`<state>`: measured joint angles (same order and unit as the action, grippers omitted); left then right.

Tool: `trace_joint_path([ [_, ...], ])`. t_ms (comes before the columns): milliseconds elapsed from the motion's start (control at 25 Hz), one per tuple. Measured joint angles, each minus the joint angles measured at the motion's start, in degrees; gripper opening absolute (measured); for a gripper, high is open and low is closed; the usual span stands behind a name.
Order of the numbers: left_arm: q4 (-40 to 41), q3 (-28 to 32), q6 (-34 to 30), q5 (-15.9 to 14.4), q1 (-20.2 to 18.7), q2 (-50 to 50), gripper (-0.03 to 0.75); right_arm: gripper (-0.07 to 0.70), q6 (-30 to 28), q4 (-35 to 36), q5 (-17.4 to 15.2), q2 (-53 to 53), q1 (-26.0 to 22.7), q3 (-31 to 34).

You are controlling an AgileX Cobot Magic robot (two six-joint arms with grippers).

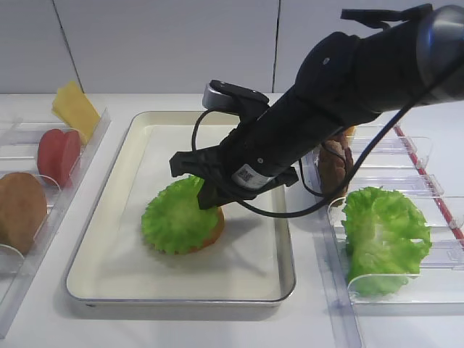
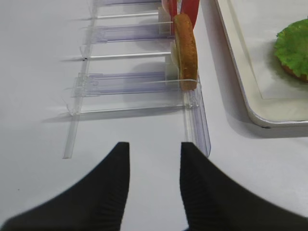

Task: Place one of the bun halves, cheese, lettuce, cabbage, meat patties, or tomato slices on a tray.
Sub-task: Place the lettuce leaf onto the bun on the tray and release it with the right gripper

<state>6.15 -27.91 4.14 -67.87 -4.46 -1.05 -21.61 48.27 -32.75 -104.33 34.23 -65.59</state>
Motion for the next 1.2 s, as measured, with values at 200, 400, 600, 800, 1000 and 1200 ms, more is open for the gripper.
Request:
trace_joint_path([
  [200,0.0,0.0,0.0,0.0,0.0,0.0,0.258,0.018,0.65,-0.61,0.86,0.0,0.0,0.0],
  [400,0.0,0.0,0.0,0.0,0.0,0.0,0.258,0.018,0.65,-1.13,0.75,0.0,0.0,0.0],
  [600,0.0,0.0,0.0,0.0,0.0,0.0,0.258,0.031,0.65,-2.36,0.75,0.0,0.0,0.0],
  [800,0.0,0.0,0.0,0.0,0.0,0.0,0.258,0.141,0.75,-3.54,0.75,0.0,0.0,0.0],
  [1000,0.0,0.0,0.0,0.0,0.0,0.0,0.258,0.351,0.75,-5.65,0.75,0.0,0.0,0.0],
  [1200,0.0,0.0,0.0,0.0,0.0,0.0,0.258,0.471,0.85,-8.43,0.75,1.07,0.0,0.0],
])
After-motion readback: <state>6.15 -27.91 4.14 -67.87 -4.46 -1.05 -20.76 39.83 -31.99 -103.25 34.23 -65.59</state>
